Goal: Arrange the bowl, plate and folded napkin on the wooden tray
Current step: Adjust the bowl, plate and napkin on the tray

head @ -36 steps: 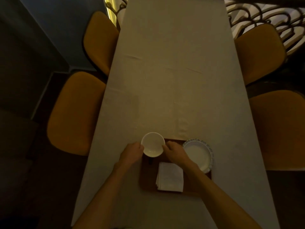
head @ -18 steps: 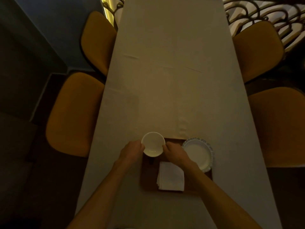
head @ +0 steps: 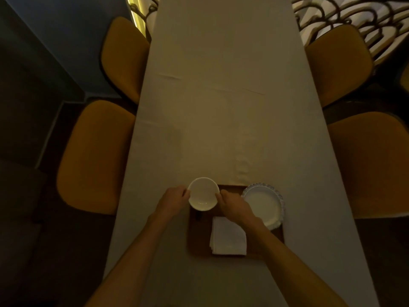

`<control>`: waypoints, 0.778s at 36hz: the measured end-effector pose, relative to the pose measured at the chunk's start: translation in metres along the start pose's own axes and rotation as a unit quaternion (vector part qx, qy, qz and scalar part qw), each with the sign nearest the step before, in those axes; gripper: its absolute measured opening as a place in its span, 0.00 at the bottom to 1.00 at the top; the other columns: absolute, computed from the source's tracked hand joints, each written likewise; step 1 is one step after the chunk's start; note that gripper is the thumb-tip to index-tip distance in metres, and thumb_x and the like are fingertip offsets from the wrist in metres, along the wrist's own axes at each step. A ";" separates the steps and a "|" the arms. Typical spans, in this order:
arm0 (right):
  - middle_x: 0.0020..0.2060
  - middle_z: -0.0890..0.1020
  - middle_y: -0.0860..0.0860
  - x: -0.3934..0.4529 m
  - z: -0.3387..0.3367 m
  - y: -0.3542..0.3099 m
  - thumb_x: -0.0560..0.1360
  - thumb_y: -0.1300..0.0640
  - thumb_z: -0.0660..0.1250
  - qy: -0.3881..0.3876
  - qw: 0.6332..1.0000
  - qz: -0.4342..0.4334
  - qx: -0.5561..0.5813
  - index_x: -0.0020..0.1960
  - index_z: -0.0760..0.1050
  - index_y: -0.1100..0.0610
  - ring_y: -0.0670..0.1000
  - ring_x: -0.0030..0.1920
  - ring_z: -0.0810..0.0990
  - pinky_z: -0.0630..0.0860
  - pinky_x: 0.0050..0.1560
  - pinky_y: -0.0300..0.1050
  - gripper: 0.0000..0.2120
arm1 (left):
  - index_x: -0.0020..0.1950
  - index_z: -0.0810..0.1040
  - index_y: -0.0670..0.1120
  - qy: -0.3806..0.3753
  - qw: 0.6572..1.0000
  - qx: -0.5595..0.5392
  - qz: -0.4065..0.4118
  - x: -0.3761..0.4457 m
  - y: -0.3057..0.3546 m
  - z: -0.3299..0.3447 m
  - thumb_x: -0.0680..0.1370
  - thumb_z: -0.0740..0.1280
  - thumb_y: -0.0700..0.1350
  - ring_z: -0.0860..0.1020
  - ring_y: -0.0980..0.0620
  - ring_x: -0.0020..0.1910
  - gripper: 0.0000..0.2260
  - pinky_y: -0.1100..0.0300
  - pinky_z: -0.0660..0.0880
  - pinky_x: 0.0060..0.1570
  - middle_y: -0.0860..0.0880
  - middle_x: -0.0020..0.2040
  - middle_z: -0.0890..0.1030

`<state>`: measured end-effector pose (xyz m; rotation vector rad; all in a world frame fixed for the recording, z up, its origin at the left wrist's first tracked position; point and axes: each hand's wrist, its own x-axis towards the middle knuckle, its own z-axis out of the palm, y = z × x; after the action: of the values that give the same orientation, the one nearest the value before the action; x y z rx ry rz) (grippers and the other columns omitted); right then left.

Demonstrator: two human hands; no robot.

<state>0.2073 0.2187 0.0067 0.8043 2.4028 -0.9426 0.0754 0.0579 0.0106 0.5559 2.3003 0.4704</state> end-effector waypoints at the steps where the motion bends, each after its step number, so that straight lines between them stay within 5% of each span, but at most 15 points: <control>1: 0.46 0.80 0.58 0.000 0.002 0.000 0.83 0.45 0.49 0.004 1.000 0.005 0.005 0.49 0.71 0.58 0.59 0.46 0.79 0.75 0.45 0.54 0.20 | 0.41 0.75 0.43 0.005 1.000 -0.006 -0.002 0.000 0.000 0.001 0.81 0.59 0.48 0.77 0.43 0.41 0.12 0.55 0.68 0.38 0.39 0.44 0.81; 6: 0.46 0.80 0.58 0.004 0.003 -0.001 0.82 0.44 0.50 0.016 0.999 0.019 0.020 0.49 0.71 0.57 0.59 0.47 0.79 0.72 0.43 0.51 0.19 | 0.41 0.75 0.46 0.010 0.999 -0.036 -0.011 -0.006 -0.004 0.007 0.80 0.60 0.48 0.76 0.47 0.39 0.10 0.57 0.65 0.32 0.43 0.39 0.78; 11: 0.42 0.77 0.53 0.004 0.000 0.003 0.81 0.41 0.51 0.010 0.998 0.028 0.061 0.46 0.69 0.54 0.56 0.45 0.77 0.69 0.42 0.48 0.19 | 0.45 0.77 0.43 0.012 0.999 -0.026 -0.032 -0.008 -0.001 0.007 0.81 0.58 0.50 0.79 0.42 0.44 0.14 0.55 0.69 0.40 0.40 0.46 0.81; 16: 0.34 0.73 0.49 -0.002 -0.011 0.016 0.81 0.46 0.51 0.044 0.994 0.044 0.092 0.37 0.64 0.51 0.53 0.38 0.73 0.66 0.37 0.49 0.16 | 0.42 0.76 0.46 0.123 0.985 -0.035 -0.115 -0.020 0.017 0.005 0.79 0.54 0.51 0.77 0.43 0.41 0.15 0.56 0.68 0.38 0.43 0.42 0.79; 22: 0.34 0.76 0.51 -0.020 -0.033 0.045 0.81 0.51 0.53 0.106 0.987 0.068 0.100 0.42 0.70 0.56 0.54 0.36 0.75 0.68 0.36 0.49 0.14 | 0.37 0.74 0.45 0.125 0.988 -0.086 -0.032 -0.028 0.066 0.020 0.79 0.57 0.49 0.76 0.45 0.37 0.14 0.54 0.71 0.35 0.45 0.38 0.78; 28: 0.33 0.76 0.55 -0.035 -0.056 0.086 0.81 0.56 0.55 0.153 0.976 0.082 0.130 0.42 0.73 0.63 0.52 0.32 0.73 0.66 0.32 0.46 0.14 | 0.34 0.69 0.47 0.046 0.994 -0.091 0.043 -0.027 0.110 0.057 0.78 0.59 0.47 0.77 0.43 0.36 0.13 0.51 0.71 0.35 0.44 0.34 0.78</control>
<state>0.2794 0.2982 0.0246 1.3078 2.4441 -1.1515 0.1616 0.1463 0.0390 0.5558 2.2975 0.7533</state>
